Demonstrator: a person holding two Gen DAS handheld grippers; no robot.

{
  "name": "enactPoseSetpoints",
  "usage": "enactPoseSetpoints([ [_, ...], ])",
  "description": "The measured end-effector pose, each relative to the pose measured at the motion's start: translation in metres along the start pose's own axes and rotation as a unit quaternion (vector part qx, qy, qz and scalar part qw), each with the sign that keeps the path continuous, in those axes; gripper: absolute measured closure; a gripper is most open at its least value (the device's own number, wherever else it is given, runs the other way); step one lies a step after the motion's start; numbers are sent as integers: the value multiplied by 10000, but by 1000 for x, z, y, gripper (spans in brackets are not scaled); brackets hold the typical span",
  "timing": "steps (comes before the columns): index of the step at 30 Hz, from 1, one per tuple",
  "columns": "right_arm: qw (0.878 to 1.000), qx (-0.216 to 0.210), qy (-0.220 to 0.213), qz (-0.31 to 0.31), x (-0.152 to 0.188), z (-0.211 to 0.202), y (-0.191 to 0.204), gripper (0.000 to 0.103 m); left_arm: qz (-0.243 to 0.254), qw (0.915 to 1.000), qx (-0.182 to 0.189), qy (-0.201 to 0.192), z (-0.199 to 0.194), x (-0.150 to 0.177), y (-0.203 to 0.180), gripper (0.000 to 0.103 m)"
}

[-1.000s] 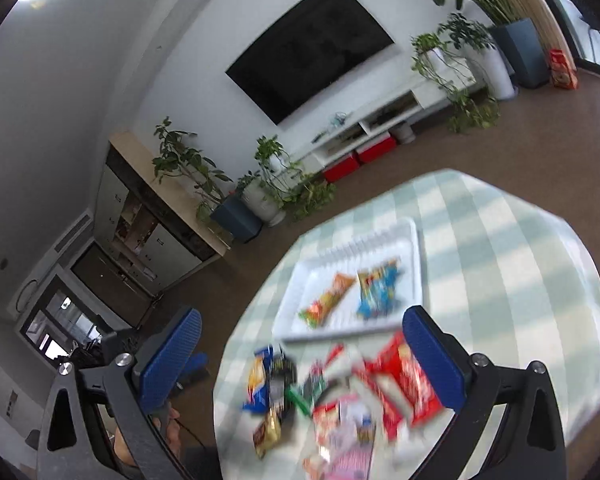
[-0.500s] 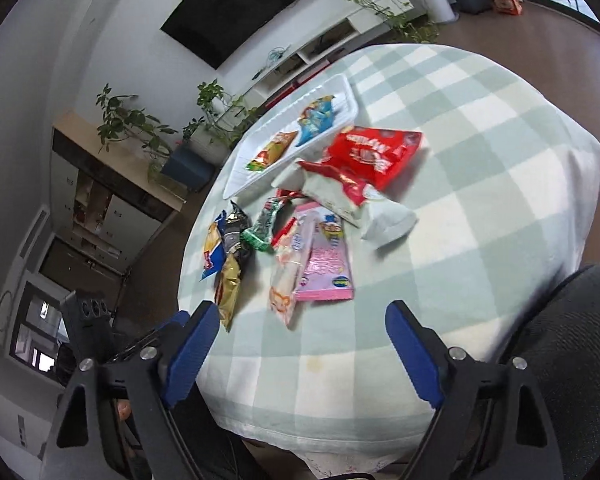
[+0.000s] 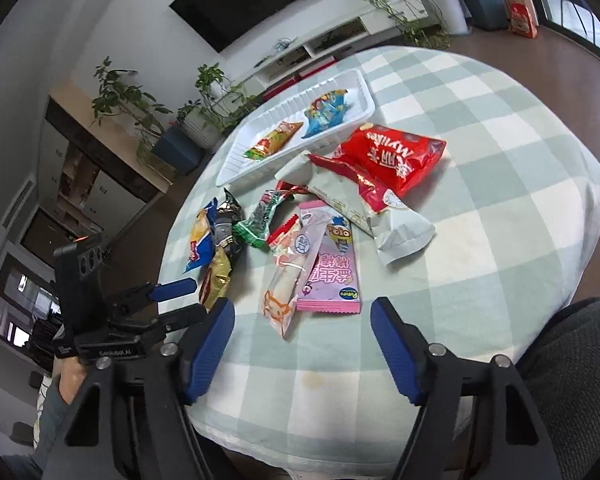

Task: Organize snacks
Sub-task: 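Grasp the gold-red Home Pie packet with the left tool while the right tool grasps the clear wrapped bar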

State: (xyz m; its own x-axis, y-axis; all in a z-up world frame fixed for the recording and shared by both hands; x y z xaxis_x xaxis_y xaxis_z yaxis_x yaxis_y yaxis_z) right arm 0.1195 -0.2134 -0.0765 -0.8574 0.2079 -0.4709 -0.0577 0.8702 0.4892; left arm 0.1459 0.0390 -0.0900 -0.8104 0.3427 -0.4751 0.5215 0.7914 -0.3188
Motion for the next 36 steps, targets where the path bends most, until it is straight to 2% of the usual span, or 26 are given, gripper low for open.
enactPoseSetpoints([
  [3,9999,31,60,-92,-3,9,7,34,47,10000,-23,45,4,-6,4,34],
  [5,9998,60,79,-172,-5,14,13,34,50,9999,16,123,8,-8,5,55],
  [8,9994,226,175,-217,-7,26,16,34,70,9997,-45,222,13,-5,7,68],
  [15,9980,430,227,-405,-8,40,28,42,-15,9998,-124,127,7,3,10,71],
  [19,9974,385,324,-513,-5,44,36,49,56,9996,-204,190,6,9,4,73],
  [26,9957,463,593,-543,-1,59,42,50,-124,9998,-154,76,-5,22,7,74],
  [33,9931,610,726,-684,-10,75,53,50,-123,9995,-274,124,-3,27,6,74],
  [36,9920,608,764,-798,-7,79,56,58,-117,9994,-204,261,2,28,6,73],
])
Point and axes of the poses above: each gripper's, at about its wrist camera, not at the fingertips, and z roughly the way its jaws point, y to its left, x to its underside, the point moved 3 cm from there along z, roughly the way its jaws point, and after that the axes turned 6 degrees about x, right-handed, at the moved point
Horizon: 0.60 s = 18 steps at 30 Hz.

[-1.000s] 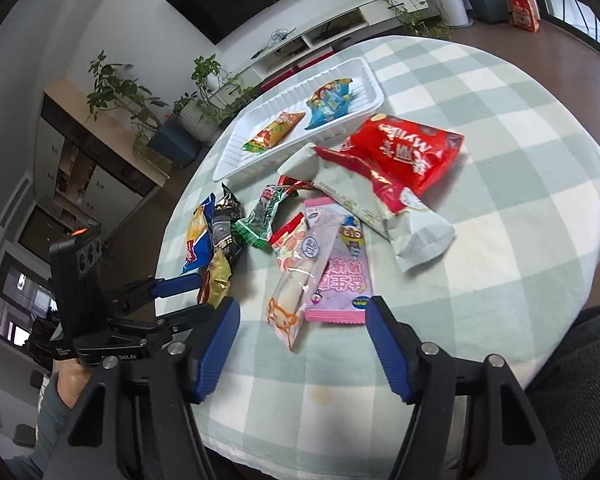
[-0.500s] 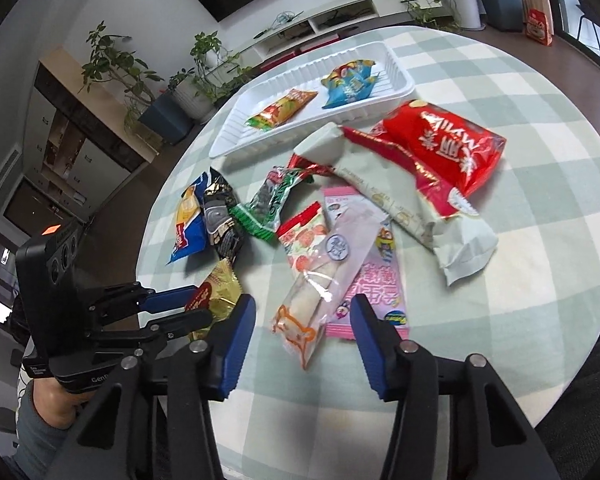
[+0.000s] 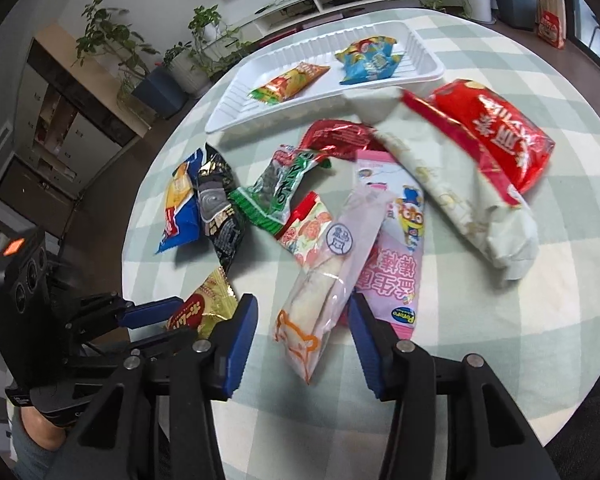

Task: Organize snacks
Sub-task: 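Grasp the gold-red Home Pie packet with the left tool while the right tool grasps the clear wrapped bar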

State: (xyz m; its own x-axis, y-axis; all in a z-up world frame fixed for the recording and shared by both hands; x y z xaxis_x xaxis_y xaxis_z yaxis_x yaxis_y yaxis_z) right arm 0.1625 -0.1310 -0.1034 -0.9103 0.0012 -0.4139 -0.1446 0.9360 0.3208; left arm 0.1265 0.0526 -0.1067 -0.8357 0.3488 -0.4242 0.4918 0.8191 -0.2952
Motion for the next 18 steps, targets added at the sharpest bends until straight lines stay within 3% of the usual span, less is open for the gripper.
enactPoseSetpoints([
  [2,9998,-108,133,40,1,6,-1,75,-7,10000,-11,27,1,-1,0,73],
  [6,9997,-197,137,92,4,9,-4,78,87,9998,-97,165,7,-1,-4,69],
  [10,9992,-343,111,167,4,8,-7,83,343,9985,-121,417,14,-2,-16,46],
  [13,9991,-397,62,128,5,5,-6,86,310,9987,-197,354,15,-1,-15,47],
  [16,9989,-450,50,98,7,2,-5,87,336,9980,-396,367,15,-2,-11,65],
  [18,9987,-486,53,106,9,2,-6,88,409,9973,-462,405,15,-2,-10,69],
])
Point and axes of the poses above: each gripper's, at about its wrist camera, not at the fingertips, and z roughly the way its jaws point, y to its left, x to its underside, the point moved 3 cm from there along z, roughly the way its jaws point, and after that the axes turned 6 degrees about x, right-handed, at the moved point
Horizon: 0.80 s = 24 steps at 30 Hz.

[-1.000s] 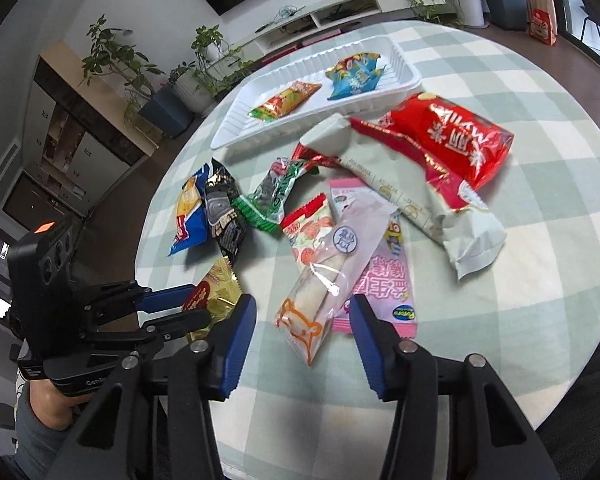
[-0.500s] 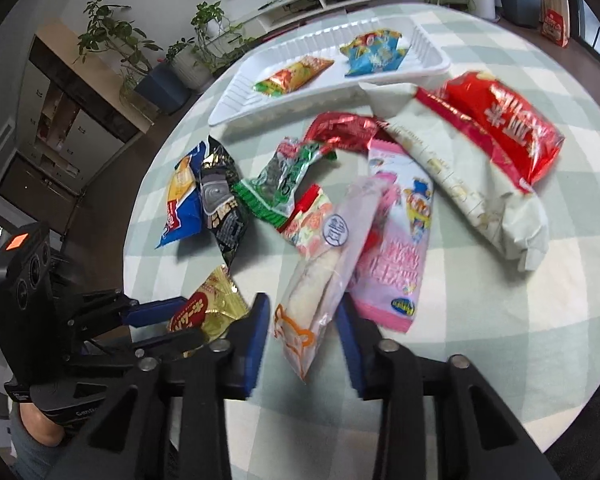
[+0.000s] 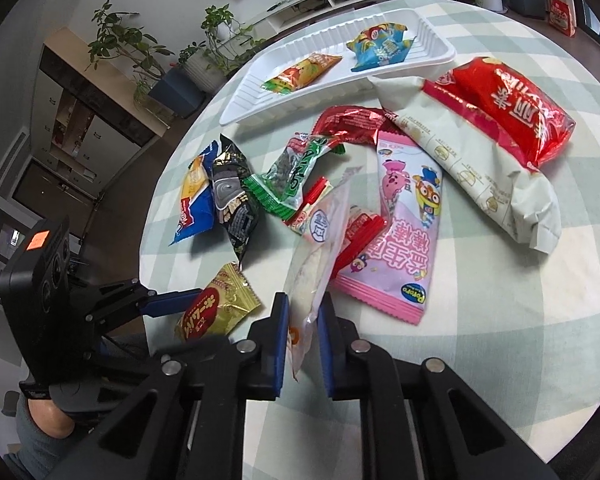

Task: Organize snacks
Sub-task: 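Grasp the gold-red Home Pie packet with the left tool while the right tool grasps the clear wrapped bar, then carry both packets to the white tray and release them beside the others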

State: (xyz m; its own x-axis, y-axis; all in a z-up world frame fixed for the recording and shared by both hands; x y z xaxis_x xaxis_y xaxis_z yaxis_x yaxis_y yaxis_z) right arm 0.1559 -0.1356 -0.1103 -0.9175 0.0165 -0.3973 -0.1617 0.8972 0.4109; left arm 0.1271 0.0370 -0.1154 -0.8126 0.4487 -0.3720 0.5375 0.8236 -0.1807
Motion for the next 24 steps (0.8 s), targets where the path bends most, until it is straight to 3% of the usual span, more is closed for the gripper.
enactPoseSetpoints([
  [5,9999,-120,-40,-21,3,-5,1,89,347,9988,-330,68,3,1,-8,73],
  [12,9996,-273,-68,42,7,-9,-5,91,186,9988,-288,-354,-14,1,-4,74],
  [24,9978,-604,-236,111,12,-27,-5,92,-425,9948,386,-839,-36,10,6,74],
])
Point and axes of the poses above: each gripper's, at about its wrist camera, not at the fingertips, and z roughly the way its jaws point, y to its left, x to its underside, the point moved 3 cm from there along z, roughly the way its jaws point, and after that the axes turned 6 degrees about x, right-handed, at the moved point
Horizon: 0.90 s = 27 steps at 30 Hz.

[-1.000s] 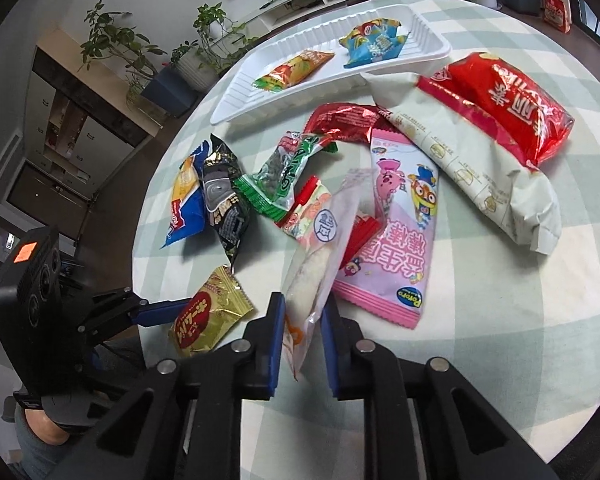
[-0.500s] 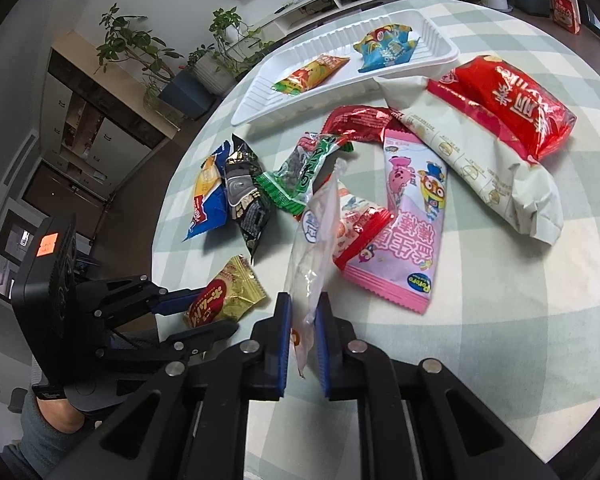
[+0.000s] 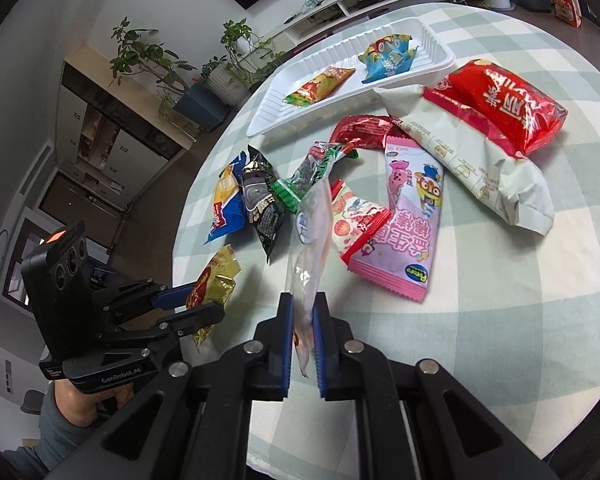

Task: Organize snacks
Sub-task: 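Carry both packets to the white tray and release them beside the others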

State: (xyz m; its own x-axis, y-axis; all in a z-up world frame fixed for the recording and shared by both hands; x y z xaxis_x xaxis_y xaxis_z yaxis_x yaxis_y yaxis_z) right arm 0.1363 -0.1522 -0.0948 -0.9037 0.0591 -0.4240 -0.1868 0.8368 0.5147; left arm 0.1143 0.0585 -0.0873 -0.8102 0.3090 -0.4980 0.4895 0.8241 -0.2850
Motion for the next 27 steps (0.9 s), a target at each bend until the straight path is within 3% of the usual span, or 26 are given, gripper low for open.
enactPoseSetpoints([
  [15,9978,-478,-203,402,-7,-36,-15,92,-623,9919,860,-695,-31,-18,10,74],
  [19,9965,-469,-486,487,-28,-62,-29,92,-847,9853,1035,-1065,-55,-38,28,74],
  [27,9894,0,-1306,628,-97,-127,-75,92,-1115,9759,790,-1700,-107,-96,87,74],
])
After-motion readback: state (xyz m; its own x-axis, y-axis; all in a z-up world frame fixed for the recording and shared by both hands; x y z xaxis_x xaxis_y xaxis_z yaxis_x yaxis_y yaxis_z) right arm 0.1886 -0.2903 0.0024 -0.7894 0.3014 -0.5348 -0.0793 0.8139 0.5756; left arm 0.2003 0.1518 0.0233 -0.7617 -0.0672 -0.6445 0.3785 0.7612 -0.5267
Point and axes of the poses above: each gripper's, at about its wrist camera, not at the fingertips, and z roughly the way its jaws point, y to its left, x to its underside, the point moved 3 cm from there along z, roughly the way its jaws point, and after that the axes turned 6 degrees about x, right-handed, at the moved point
